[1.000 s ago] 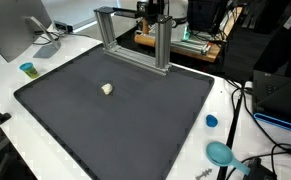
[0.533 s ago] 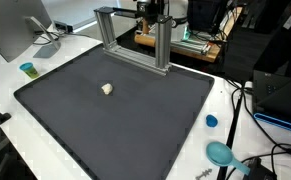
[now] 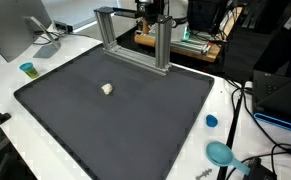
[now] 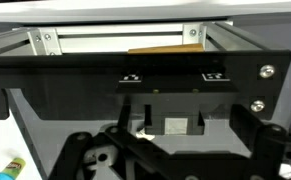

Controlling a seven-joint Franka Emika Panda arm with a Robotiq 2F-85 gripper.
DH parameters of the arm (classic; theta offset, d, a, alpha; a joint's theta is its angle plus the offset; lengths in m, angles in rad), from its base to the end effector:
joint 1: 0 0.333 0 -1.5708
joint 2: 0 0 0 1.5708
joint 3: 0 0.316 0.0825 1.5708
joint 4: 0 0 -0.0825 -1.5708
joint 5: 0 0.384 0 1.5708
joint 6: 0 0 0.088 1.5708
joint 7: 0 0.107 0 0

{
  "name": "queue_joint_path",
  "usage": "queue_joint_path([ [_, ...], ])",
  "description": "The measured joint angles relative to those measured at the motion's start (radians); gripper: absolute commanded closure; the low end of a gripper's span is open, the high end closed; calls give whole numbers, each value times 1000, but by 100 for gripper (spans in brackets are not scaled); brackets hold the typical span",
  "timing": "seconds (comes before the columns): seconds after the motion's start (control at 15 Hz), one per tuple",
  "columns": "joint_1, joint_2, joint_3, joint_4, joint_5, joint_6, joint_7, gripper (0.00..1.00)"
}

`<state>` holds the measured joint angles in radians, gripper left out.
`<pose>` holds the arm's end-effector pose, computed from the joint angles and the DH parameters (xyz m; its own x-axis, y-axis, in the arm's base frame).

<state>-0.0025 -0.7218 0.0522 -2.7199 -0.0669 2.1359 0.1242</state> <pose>0.3385 0.0135 0.4466 0.9883 -0.0469 0.1450 -0.0586 -0.9952 0.0778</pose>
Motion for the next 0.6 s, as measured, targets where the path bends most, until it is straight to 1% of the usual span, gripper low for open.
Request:
queue_joint_path([
  [0.13,-1,1,0,0,0,0,0,0],
  [0.2,-1,1,0,0,0,0,0,2],
  [0.27,-1,1,0,0,0,3,-3,4],
  [0.4,1,1,-1,0,0,3,-14,14],
  [0.47,2,1,-3,0,0,4,-23,15],
  [0.53,4,1,-5,0,0,4,-34,21],
  [0.6,6,1,-7,0,0,4,-42,21],
])
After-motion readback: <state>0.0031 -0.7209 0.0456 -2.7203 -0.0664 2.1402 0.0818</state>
